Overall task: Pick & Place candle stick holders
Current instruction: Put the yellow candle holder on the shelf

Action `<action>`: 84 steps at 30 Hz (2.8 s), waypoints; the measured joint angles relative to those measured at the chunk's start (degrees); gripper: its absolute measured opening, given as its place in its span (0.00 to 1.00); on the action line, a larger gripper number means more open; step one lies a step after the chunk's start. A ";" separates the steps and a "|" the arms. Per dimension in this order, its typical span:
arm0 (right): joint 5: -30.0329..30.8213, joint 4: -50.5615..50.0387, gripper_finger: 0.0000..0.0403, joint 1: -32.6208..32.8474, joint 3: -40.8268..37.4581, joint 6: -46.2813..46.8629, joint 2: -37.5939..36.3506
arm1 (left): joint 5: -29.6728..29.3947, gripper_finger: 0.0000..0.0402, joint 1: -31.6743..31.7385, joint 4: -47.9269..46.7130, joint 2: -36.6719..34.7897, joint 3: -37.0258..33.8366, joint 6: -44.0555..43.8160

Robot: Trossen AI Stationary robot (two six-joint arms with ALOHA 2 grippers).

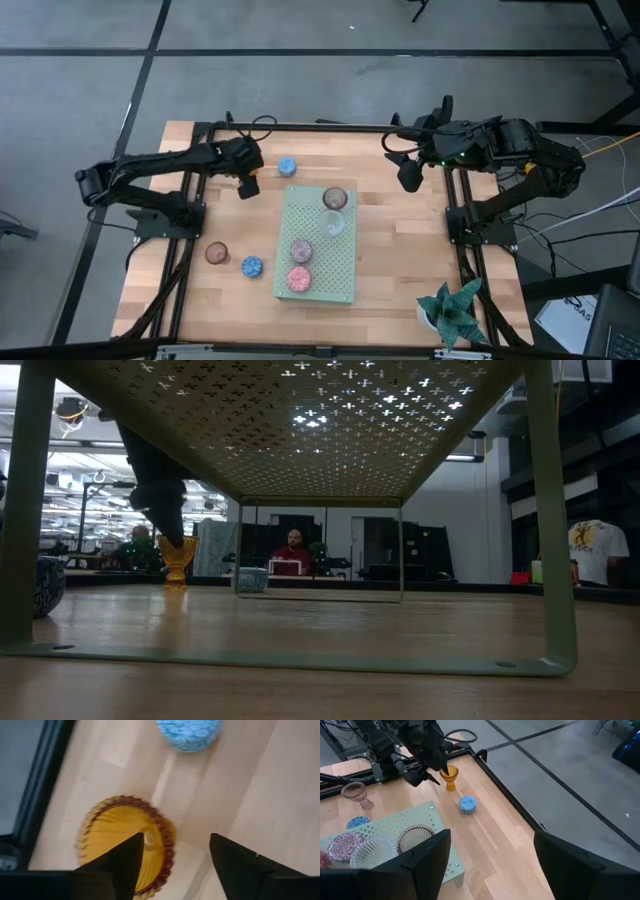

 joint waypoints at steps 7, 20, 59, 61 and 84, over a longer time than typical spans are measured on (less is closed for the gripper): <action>0.00 -0.22 0.72 0.00 0.00 -0.16 0.00 | 0.75 0.30 0.04 -0.08 2.22 0.00 0.26; 0.00 -0.22 0.72 0.00 0.00 -1.44 0.00 | 2.53 0.05 0.00 -3.11 -4.15 3.01 -0.37; -36.03 26.04 0.72 -5.62 0.59 -41.93 11.25 | 16.53 0.05 -32.47 -36.97 21.00 79.45 -7.13; -38.01 26.16 0.72 -5.48 0.59 -42.09 11.30 | 16.09 0.05 -34.34 -37.02 23.07 82.09 -7.87; -37.62 13.60 0.72 0.50 0.57 -22.77 -2.29 | 7.99 0.05 -46.19 -37.74 37.05 90.24 -4.73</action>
